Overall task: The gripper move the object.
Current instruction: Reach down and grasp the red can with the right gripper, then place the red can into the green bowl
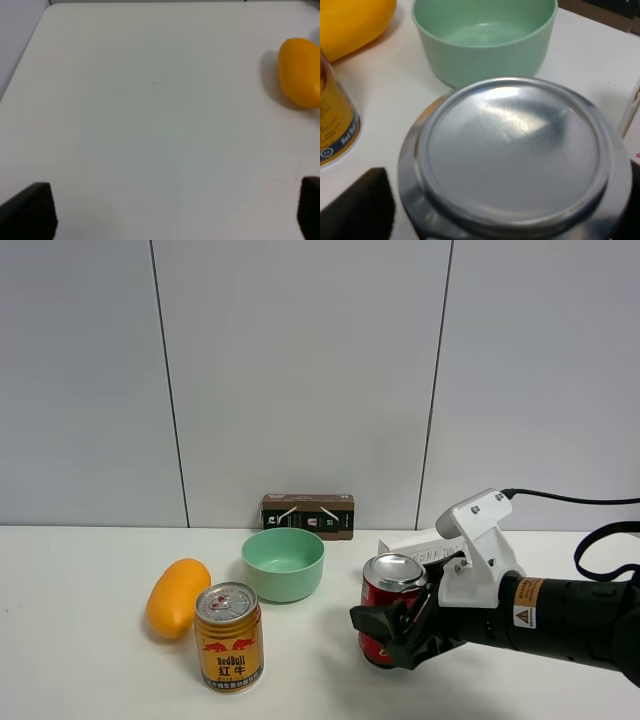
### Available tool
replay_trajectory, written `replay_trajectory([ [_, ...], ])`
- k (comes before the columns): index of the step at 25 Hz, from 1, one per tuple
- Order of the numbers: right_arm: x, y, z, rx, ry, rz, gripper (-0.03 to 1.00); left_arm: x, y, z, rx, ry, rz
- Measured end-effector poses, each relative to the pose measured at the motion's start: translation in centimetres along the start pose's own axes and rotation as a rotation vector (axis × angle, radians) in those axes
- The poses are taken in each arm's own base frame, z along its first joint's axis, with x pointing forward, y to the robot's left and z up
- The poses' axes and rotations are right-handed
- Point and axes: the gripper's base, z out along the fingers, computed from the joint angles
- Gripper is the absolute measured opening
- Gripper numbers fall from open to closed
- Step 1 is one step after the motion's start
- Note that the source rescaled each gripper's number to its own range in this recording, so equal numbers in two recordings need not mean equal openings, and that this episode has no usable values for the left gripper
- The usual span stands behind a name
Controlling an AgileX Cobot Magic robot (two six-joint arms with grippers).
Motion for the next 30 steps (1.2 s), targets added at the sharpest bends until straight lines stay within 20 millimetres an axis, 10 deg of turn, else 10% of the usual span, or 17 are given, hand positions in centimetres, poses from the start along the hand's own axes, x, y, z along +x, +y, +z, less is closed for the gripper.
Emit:
replay_trajectory([
  [4,0.0,0.0,0.0,0.001,0.0,-0.001,0.0,0.0,0.0,0.0,0.0,0.0,0.0],
  [17,-0.6,-0.1,-0.3,0.004,0.016,-0.017,0.0,0.0,0.0,0.0,0.0,0.0,-0.001],
  [30,-7.1,-0.7,-2.4,0.067,-0.048,-0.072,0.0,0.0,0.0,0.0,0.0,0.0,0.0],
])
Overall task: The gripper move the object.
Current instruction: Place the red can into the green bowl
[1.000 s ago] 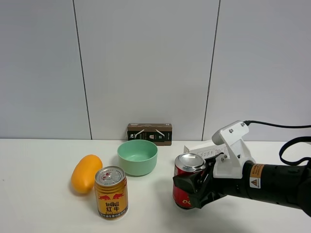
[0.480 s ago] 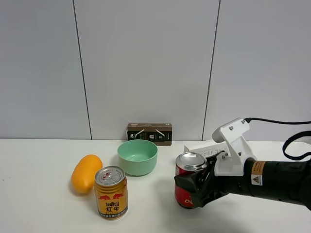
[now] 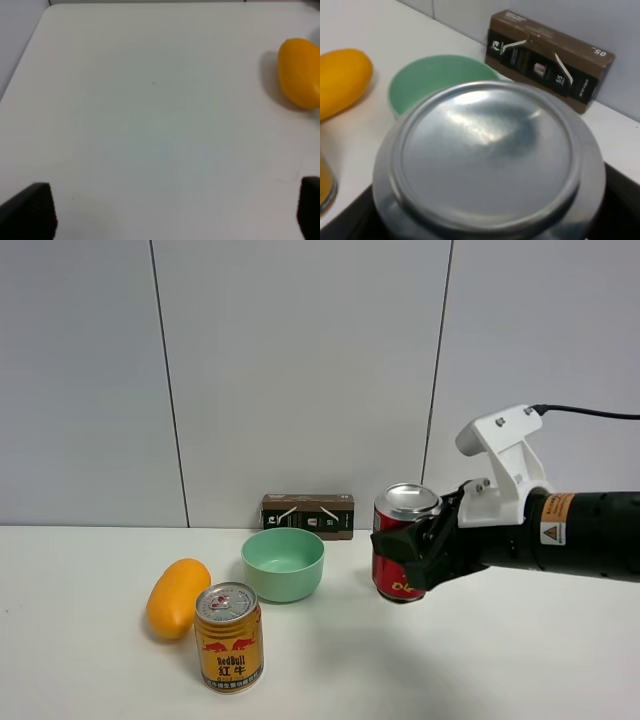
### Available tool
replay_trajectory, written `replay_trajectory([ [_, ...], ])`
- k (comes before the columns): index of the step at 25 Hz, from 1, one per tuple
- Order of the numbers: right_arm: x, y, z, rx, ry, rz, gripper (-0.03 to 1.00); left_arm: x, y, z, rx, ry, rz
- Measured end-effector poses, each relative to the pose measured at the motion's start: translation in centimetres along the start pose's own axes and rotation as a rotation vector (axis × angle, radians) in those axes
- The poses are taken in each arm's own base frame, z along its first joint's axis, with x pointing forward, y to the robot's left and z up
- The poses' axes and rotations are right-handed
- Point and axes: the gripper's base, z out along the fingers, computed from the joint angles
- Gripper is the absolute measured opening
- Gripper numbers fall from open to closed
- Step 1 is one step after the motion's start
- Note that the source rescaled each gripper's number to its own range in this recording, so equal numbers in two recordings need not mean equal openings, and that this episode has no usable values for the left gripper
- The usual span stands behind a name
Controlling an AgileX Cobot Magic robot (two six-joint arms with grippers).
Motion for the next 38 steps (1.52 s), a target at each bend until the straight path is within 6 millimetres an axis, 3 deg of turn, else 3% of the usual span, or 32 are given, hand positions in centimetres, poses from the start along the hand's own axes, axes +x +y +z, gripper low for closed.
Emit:
replay_trajectory([
  [11,-5.1,-2.0,6.0,-0.036,-0.073,-0.008,0.0,0.0,0.0,0.0,0.0,0.0,0.0],
  [17,-5.6,-0.5,10.6,-0.121,-0.079,-0.022,0.0,0.0,0.0,0.0,0.0,0.0,0.0],
  [22,-5.8,0.7,13.1,-0.152,-0.091,-0.029,0.0,0.0,0.0,0.0,0.0,0.0,0.0],
  [38,-4.0,2.1,15.3,-0.145,-0.027,-0.013,0.0,0.0,0.0,0.0,0.0,0.0,0.0],
])
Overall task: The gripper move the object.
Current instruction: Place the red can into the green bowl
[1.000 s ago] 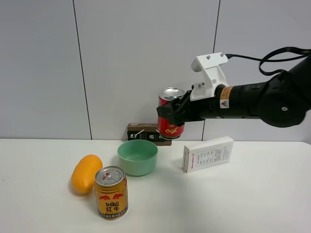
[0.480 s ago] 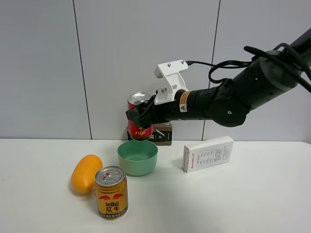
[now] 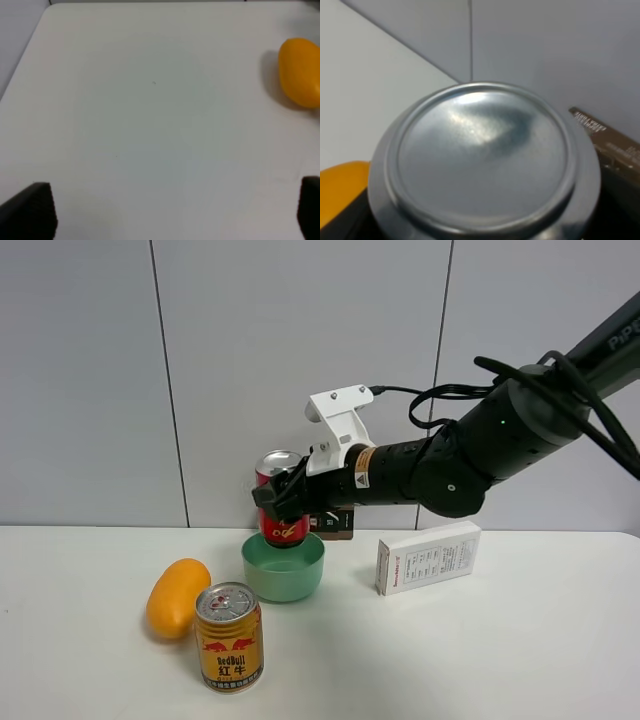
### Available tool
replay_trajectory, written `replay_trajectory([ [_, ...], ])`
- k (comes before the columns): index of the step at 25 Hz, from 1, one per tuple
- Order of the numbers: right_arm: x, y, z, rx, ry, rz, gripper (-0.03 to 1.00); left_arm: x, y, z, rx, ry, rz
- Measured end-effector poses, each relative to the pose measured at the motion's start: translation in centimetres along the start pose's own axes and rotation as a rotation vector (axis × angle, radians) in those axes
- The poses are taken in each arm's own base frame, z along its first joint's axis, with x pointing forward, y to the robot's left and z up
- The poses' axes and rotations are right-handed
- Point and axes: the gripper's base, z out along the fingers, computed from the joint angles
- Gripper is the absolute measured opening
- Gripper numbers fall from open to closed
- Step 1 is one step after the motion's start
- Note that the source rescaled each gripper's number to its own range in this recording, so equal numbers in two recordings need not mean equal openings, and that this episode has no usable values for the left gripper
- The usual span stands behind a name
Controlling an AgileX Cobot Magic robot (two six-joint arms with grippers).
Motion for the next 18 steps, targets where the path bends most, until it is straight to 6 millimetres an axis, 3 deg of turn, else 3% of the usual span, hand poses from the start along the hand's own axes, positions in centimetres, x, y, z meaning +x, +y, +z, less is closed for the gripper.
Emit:
replay_trajectory([
  [18,4.6,0.8,1.7,-0.028,0.073,-0.047,0.0,0.0,0.0,0.0,0.0,0.0,0.0],
])
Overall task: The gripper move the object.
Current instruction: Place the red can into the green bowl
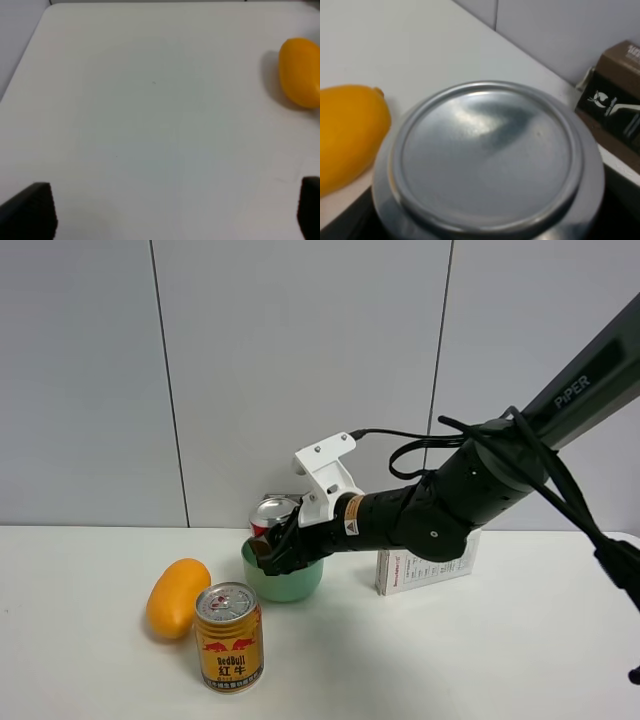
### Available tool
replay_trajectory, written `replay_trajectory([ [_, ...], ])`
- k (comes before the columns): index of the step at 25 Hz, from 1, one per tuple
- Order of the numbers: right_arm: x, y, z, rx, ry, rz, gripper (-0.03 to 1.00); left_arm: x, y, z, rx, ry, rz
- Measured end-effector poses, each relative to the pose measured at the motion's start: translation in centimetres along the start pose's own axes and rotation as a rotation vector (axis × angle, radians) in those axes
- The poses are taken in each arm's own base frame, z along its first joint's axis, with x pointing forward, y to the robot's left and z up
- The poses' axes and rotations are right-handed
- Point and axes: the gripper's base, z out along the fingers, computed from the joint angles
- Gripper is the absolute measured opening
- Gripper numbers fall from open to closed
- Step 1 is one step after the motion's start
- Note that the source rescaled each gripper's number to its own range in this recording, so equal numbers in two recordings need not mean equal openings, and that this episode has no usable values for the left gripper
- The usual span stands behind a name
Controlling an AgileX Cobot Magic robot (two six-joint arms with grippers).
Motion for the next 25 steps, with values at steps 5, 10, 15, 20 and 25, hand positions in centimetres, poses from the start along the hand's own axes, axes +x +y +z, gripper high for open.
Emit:
replay_trajectory([
  [5,-0.22,0.11,0.1,-0.009,-0.053,0.0,0.0,0.0,0.0,0.0,0.0,0.0,0.0],
  [10,-0.19,-0.02,0.11,0.006,-0.053,-0.017,0.0,0.0,0.0,0.0,0.0,0.0,0.0],
  [15,-0.01,-0.12,0.12,0.016,-0.033,-0.013,0.0,0.0,0.0,0.0,0.0,0.0,0.0],
  [20,-0.11,-0.28,0.11,0.033,-0.045,0.049,0.01,0.0,0.0,0.0,0.0,0.0,0.0],
  [25,-0.28,-0.29,0.1,0.033,-0.064,0.062,0.01,0.0,0.0,0.0,0.0,0.0,-0.001],
])
